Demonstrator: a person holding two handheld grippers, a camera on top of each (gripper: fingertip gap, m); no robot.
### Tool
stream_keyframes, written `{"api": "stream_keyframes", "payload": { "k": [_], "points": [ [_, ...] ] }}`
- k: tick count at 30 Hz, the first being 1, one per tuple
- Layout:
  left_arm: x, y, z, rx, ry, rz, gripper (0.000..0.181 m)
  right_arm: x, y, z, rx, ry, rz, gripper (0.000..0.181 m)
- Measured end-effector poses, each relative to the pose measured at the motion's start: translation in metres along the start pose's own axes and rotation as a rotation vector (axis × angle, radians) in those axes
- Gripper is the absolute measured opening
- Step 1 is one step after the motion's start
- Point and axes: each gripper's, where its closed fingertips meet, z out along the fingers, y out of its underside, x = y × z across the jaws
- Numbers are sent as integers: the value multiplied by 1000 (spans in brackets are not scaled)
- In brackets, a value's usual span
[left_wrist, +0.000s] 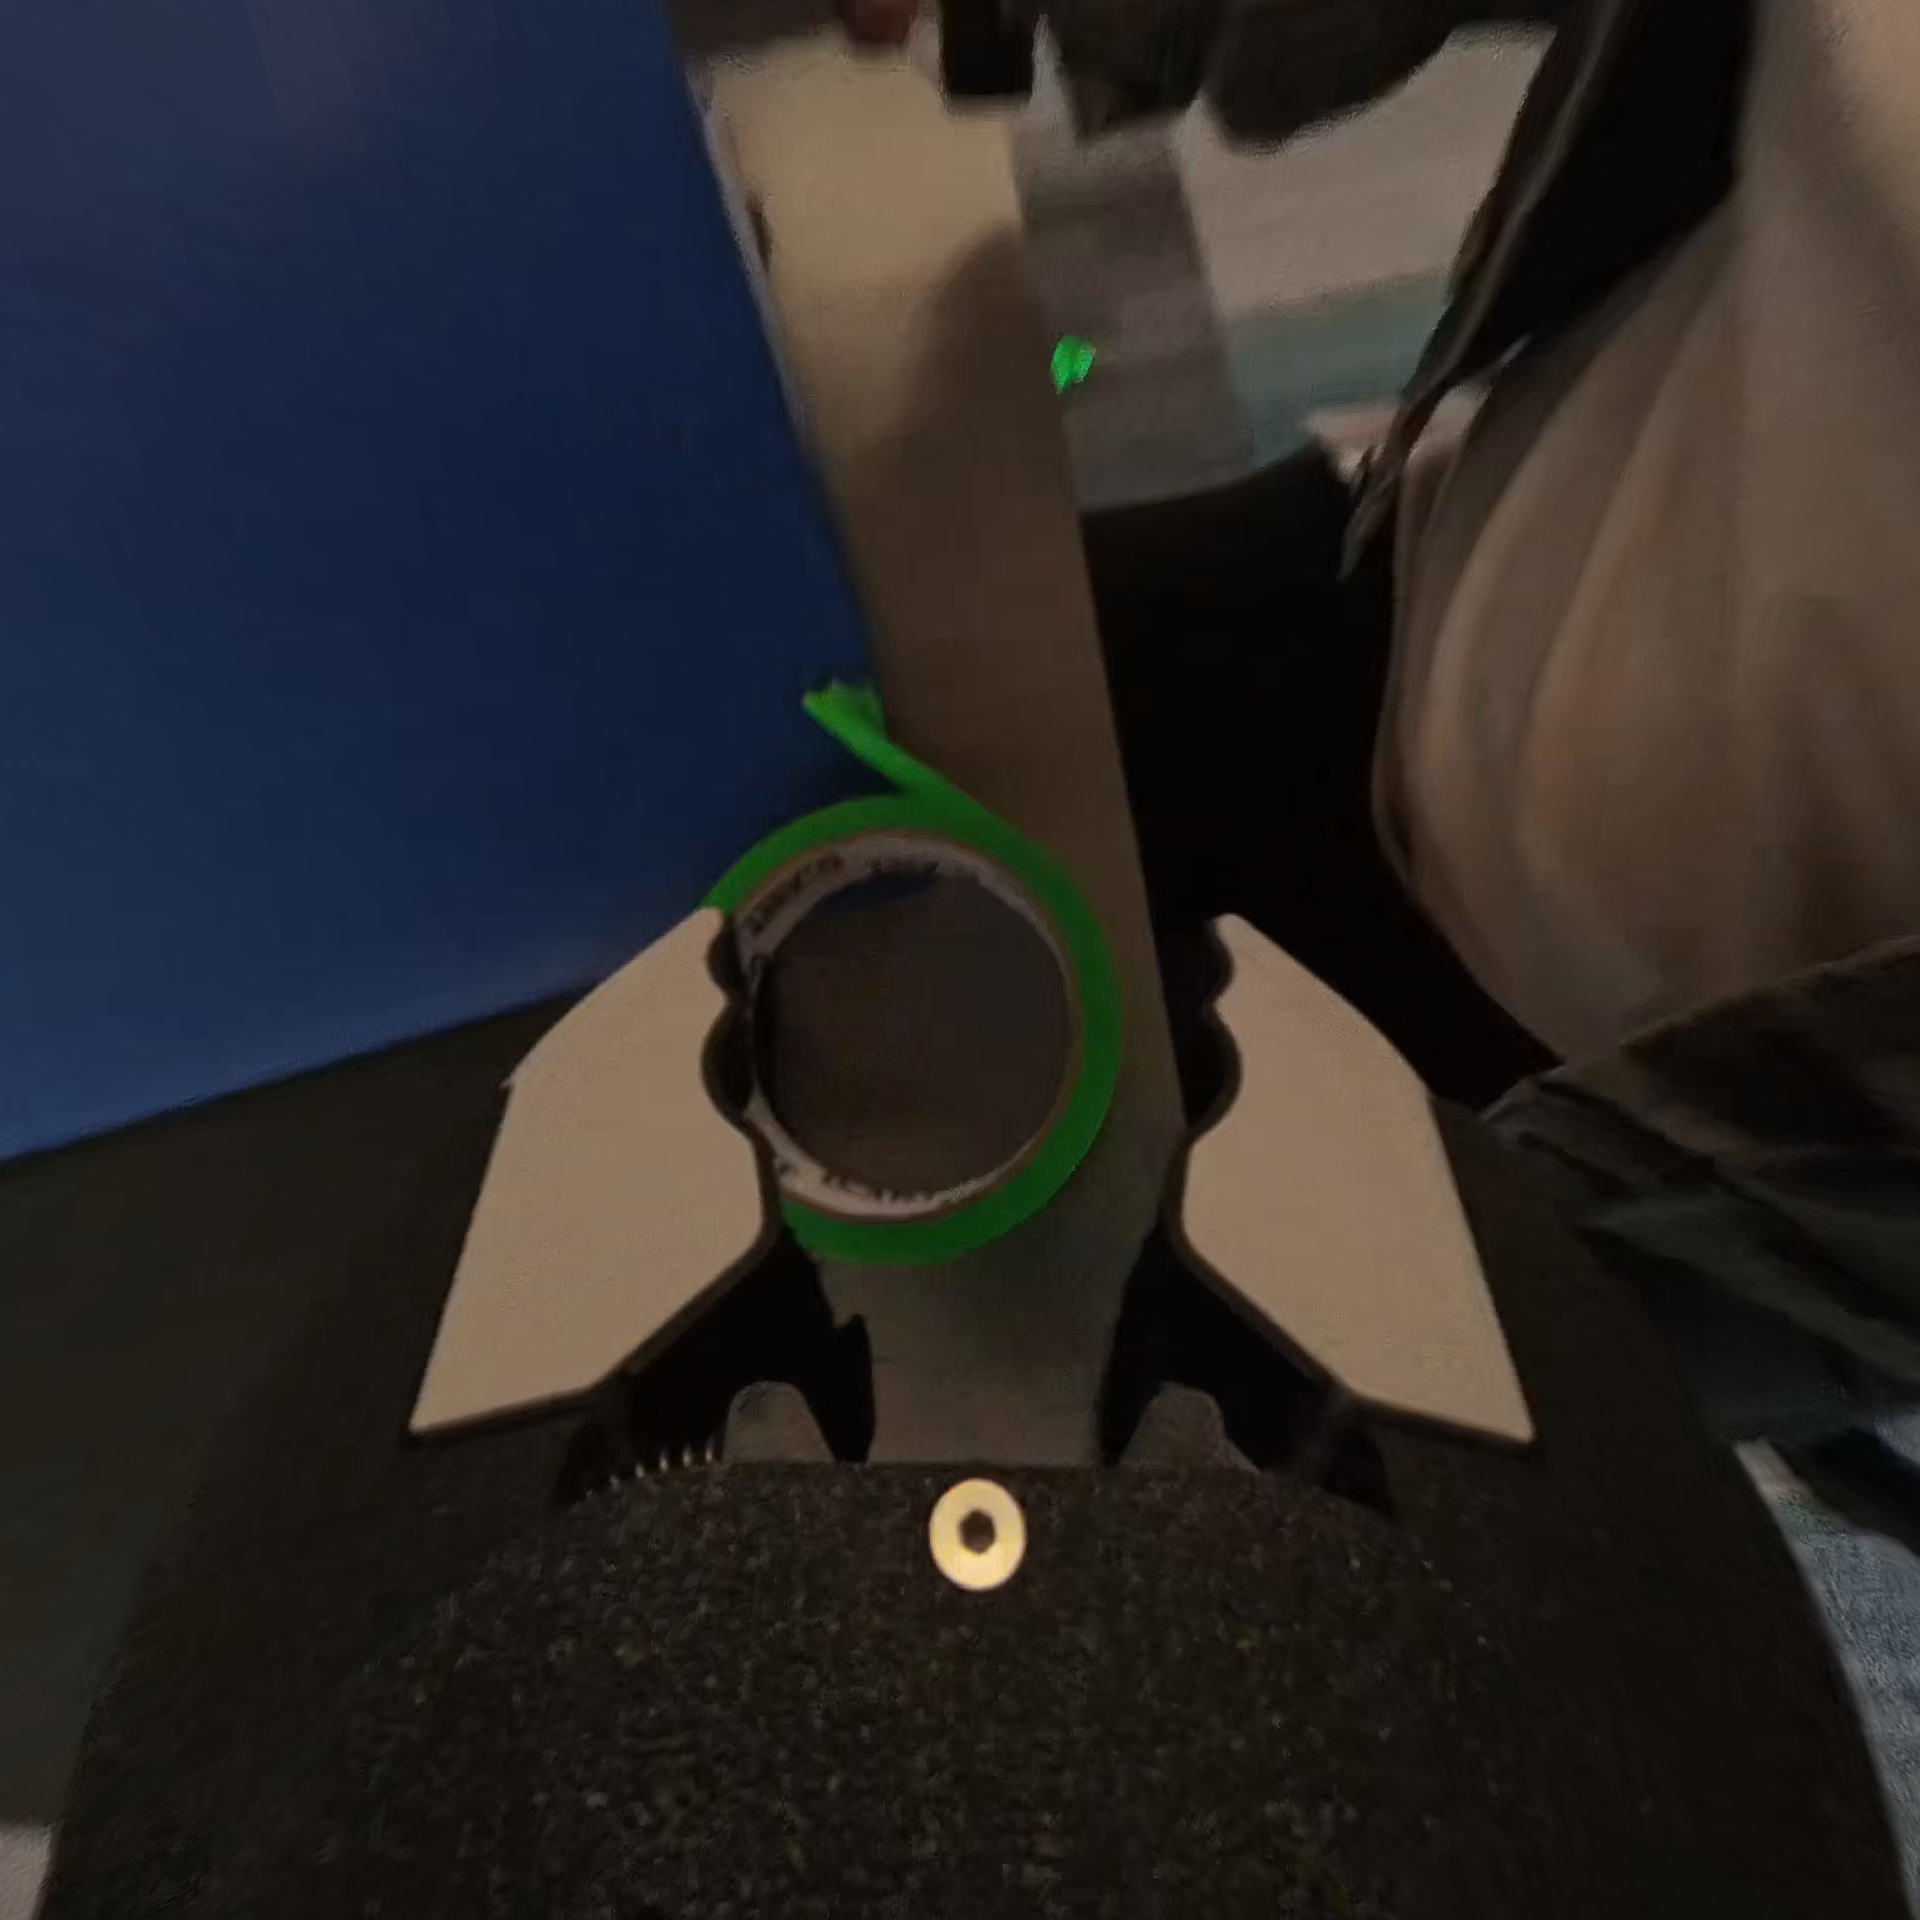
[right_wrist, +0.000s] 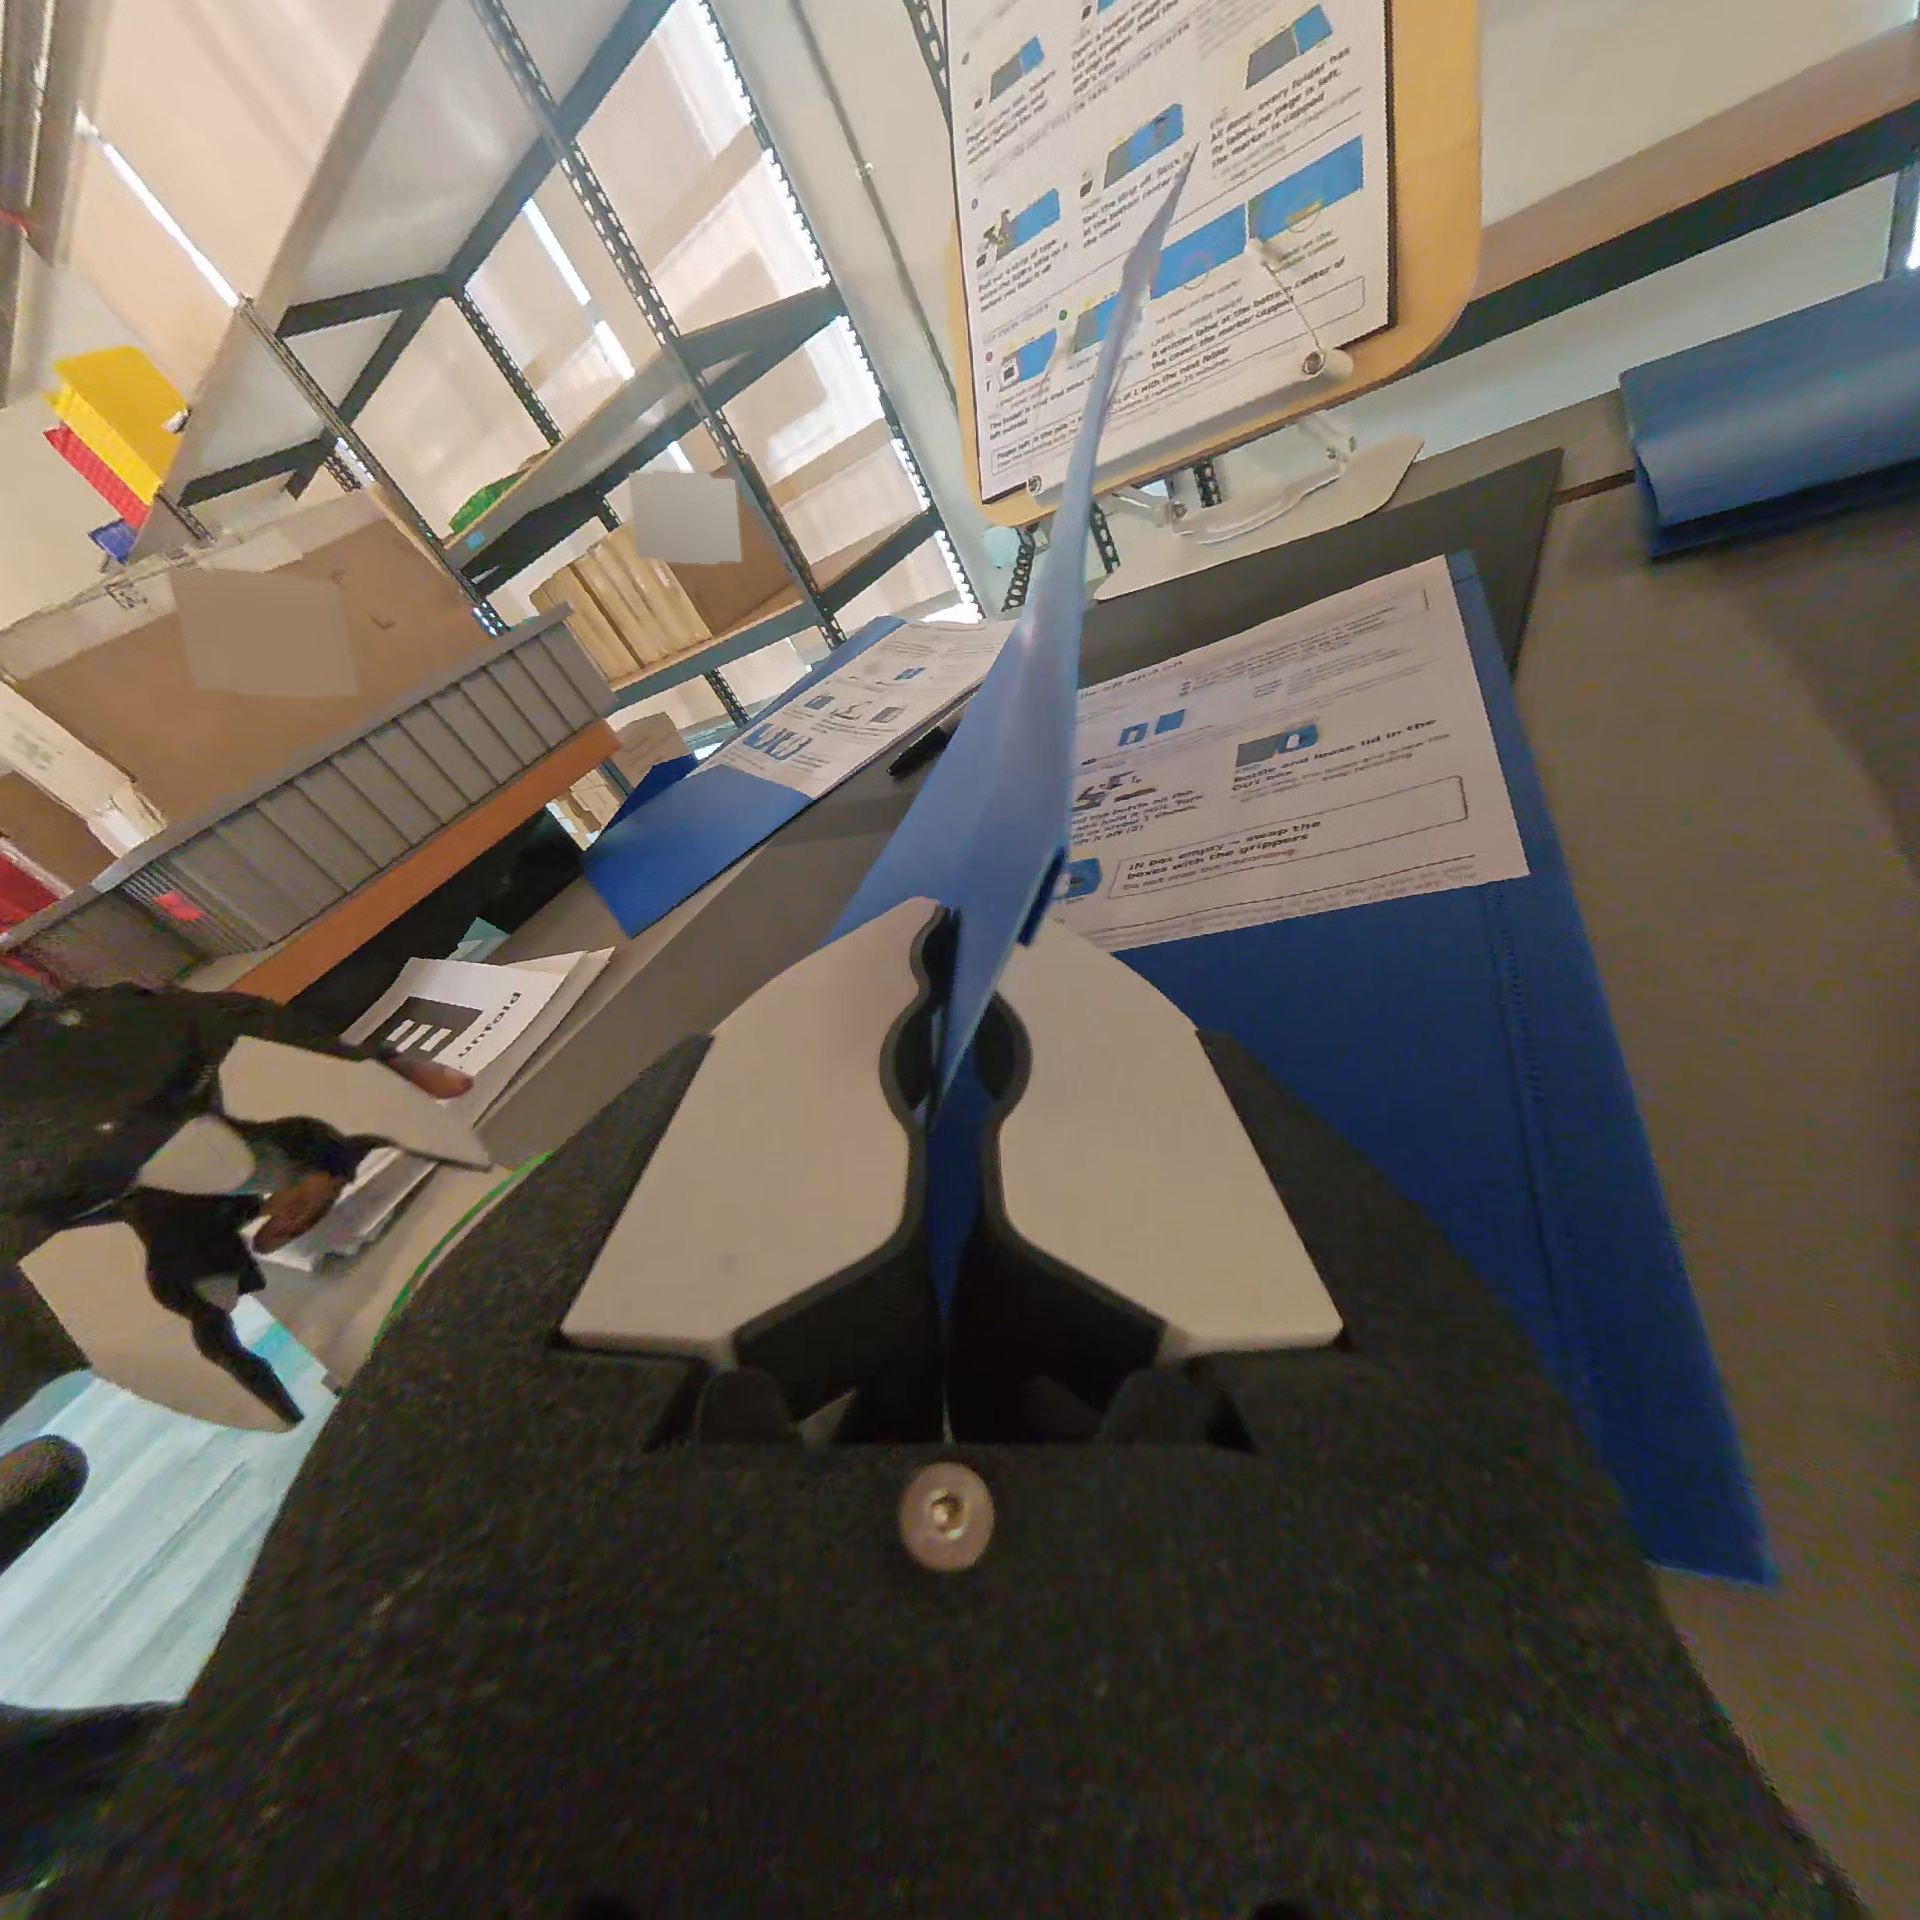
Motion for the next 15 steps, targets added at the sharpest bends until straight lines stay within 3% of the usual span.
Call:
{"api": "stream_keyframes", "payload": {
  "k": [1, 3, 5, 7, 9, 12, 15],
  "points": [
    [-1, 13, 1, -117, -18, -6, 88, -1, -1, 1, 0, -4, -4, 2],
    [3, 29, 7, -249, -35, -4, 75, -3, -1, 1, -2, -6, -15, 2],
    [9, 34, 19, -280, -58, 11, 60, -5, -2, 1, -2, -9, -23, 2],
    [19, 29, 28, -239, -7, -11, 16, -6, -2, 1, -1, -13, -28, 2],
    [13, 26, 26, -215, -52, -47, 16, -8, -5, -1, 3, -17, -46, 2],
    [11, -7, 4, 45, -74, -137, 14, -14, -19, -7, 13, -19, -115, 1],
    [6, -42, -43, 369, -92, -221, 14, -29, -40, -16, 45, -40, -206, 1]
  ]
}}
